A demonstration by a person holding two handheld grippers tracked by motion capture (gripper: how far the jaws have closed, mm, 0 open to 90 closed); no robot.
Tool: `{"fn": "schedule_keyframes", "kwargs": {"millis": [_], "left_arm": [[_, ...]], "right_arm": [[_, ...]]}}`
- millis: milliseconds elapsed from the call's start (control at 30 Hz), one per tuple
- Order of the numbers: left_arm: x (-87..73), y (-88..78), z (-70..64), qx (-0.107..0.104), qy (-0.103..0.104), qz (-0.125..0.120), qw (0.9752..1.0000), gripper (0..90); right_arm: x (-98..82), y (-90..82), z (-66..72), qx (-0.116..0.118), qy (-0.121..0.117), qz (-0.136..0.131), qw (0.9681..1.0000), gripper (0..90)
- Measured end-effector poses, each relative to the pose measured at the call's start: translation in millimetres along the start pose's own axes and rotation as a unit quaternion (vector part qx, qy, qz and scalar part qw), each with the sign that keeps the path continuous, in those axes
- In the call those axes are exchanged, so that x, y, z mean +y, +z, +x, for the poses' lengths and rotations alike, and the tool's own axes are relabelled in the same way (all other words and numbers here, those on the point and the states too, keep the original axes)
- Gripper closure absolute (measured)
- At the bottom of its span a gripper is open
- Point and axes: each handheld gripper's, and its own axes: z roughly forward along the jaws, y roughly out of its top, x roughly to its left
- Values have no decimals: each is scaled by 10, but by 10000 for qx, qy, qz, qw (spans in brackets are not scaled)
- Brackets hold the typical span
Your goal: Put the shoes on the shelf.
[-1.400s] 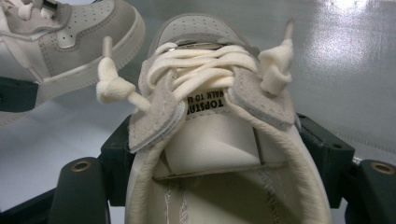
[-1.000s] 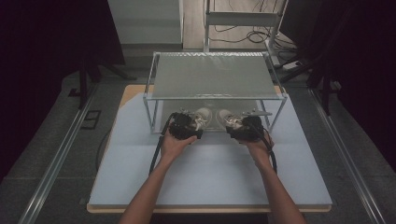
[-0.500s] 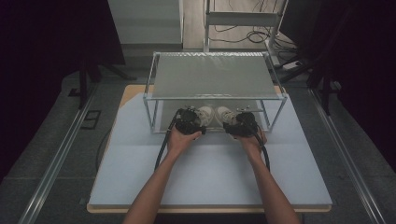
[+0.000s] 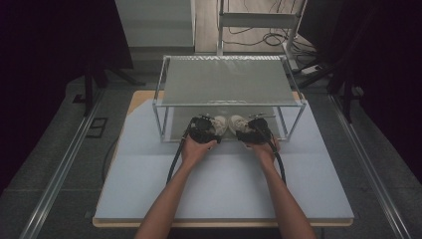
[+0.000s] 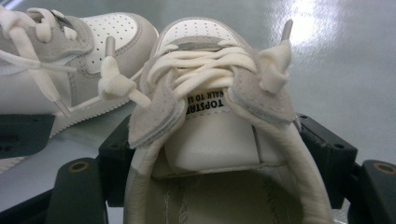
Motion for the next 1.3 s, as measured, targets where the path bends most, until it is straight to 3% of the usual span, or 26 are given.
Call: {"fn": "schedule_keyframes", "kwargs": {"millis": [67, 233, 300, 367, 533, 633, 767, 867, 1067, 1300], "left_arm": [[3, 0, 11, 21, 42, -7, 10000, 276], [-7, -49, 31, -64, -45, -132, 9999, 237], [-23, -118, 11, -108, -199, -217, 9995, 219], [-38, -217, 43, -107, 48, -372, 9992, 215], [-155, -502, 27, -197, -119, -691, 9973, 226], [-253, -674, 63, -190, -34, -899, 9958, 292], [-364, -813, 129, 14, 27, -1044, 9945, 494], [-423, -823, 198, 92, 72, -938, 9955, 625], [-544, -723, 342, 46, 15, -651, 9979, 808], [-591, -610, 351, -159, -12, -494, 9986, 857]], "right_arm": [[-13, 16, -21, 40, 120, -4, 9999, 265], [-15, -33, -24, 42, 149, -175, 9997, 243], [-12, -105, -24, 69, 173, -285, 9994, 224], [-28, -188, -18, 121, 125, -349, 9992, 218], [-130, -475, -63, 158, -28, -661, 9977, 239], [-202, -654, -153, 227, -38, -812, 9964, 307], [-276, -816, -269, 372, -17, -920, 9951, 445], [-321, -887, -347, 439, -99, -867, 9952, 561], [-401, -873, -480, 293, -93, -707, 9970, 751], [-458, -703, -573, 242, 7, -461, 9986, 862]]}}
